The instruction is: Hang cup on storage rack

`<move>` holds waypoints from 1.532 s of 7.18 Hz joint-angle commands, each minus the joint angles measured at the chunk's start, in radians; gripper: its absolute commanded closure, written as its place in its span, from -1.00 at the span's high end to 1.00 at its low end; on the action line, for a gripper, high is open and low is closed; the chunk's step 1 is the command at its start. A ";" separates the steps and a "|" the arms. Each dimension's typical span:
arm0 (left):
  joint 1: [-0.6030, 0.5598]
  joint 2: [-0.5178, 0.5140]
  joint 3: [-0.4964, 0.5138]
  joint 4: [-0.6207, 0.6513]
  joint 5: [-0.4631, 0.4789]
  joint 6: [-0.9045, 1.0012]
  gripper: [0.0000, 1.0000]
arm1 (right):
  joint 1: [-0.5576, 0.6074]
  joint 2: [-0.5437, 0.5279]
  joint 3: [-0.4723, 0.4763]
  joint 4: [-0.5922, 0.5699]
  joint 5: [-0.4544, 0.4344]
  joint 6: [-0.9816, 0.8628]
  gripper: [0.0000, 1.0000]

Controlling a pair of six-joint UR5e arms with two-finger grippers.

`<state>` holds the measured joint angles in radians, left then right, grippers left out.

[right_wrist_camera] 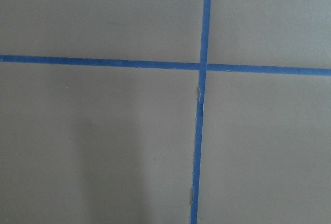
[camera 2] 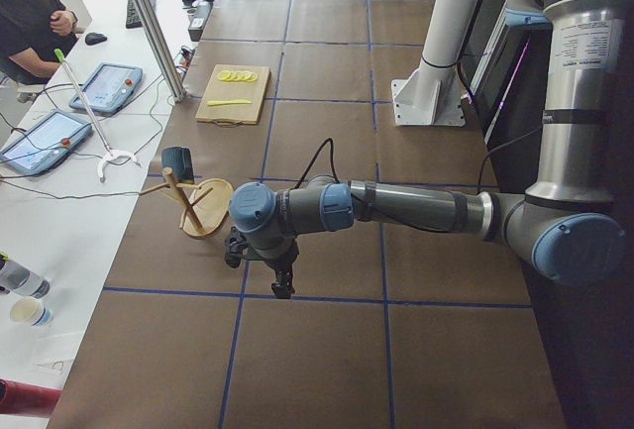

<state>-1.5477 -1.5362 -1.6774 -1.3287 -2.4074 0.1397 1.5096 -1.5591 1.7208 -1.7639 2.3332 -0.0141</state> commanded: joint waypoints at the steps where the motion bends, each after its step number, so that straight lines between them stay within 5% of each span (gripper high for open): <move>1: 0.004 0.025 -0.001 -0.038 0.001 -0.009 1.00 | 0.001 -0.028 -0.007 0.004 -0.005 -0.010 1.00; 11: 0.005 0.024 -0.035 -0.127 0.002 -0.034 1.00 | 0.001 -0.027 -0.021 0.011 0.003 -0.056 1.00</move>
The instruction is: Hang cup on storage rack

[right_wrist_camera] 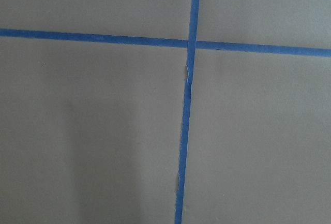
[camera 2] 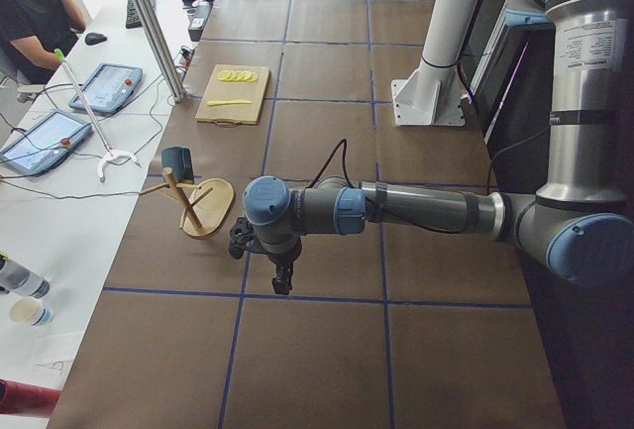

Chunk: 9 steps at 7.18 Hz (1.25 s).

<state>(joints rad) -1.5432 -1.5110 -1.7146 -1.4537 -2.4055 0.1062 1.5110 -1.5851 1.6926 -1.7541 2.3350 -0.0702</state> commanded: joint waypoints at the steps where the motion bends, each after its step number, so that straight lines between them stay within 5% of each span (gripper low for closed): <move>1: 0.000 0.002 -0.008 -0.001 0.000 0.001 1.00 | 0.000 0.001 0.009 0.001 0.015 0.000 1.00; 9: 0.000 0.022 -0.020 0.004 -0.001 0.004 1.00 | -0.002 -0.007 0.002 0.002 0.009 0.007 1.00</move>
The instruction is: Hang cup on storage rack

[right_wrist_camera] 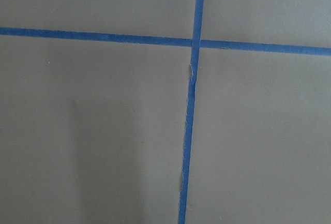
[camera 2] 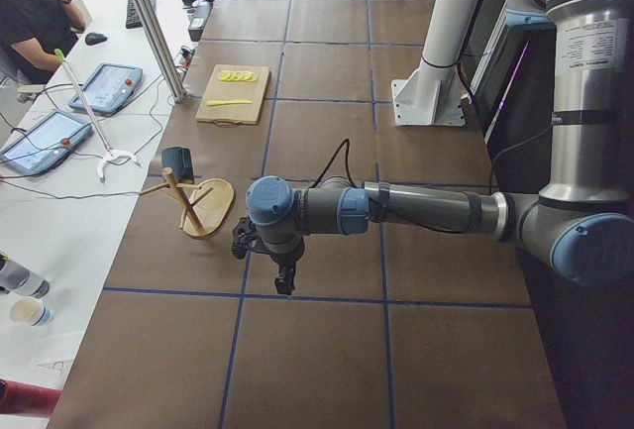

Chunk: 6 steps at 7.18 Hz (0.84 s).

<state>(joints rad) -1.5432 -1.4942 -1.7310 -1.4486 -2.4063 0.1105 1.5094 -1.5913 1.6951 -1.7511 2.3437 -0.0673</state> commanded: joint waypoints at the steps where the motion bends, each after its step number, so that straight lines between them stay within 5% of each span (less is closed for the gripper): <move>1: 0.000 0.006 -0.013 0.001 -0.001 0.000 1.00 | 0.000 -0.001 -0.002 0.001 -0.003 0.003 1.00; 6: 0.000 0.006 -0.016 0.002 -0.001 0.000 1.00 | 0.000 -0.007 -0.002 0.028 0.000 0.003 1.00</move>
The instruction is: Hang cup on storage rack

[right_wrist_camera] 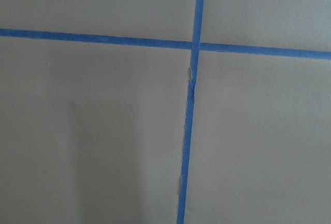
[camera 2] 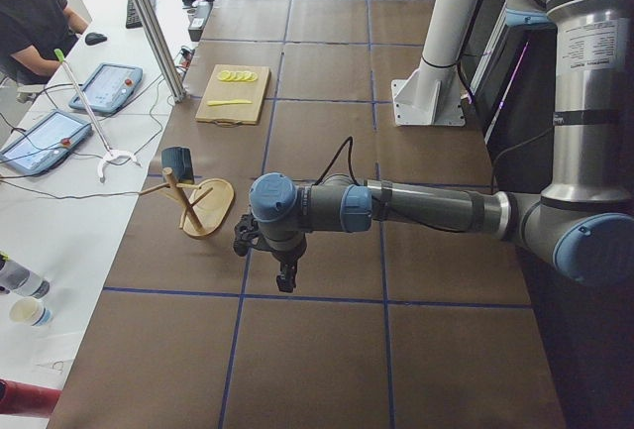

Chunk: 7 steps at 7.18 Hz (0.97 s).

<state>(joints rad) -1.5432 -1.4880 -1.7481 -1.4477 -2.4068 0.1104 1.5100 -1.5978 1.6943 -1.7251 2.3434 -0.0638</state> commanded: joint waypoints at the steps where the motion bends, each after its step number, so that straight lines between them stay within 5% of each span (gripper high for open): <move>1: 0.000 0.000 0.001 0.001 0.000 0.000 1.00 | -0.001 -0.001 0.001 0.002 0.001 0.002 1.00; 7: 0.000 0.008 -0.001 0.001 -0.002 0.000 1.00 | 0.001 0.009 0.016 0.004 -0.024 0.002 1.00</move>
<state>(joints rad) -1.5430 -1.4806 -1.7488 -1.4466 -2.4078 0.1104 1.5110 -1.5924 1.7124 -1.7212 2.3287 -0.0625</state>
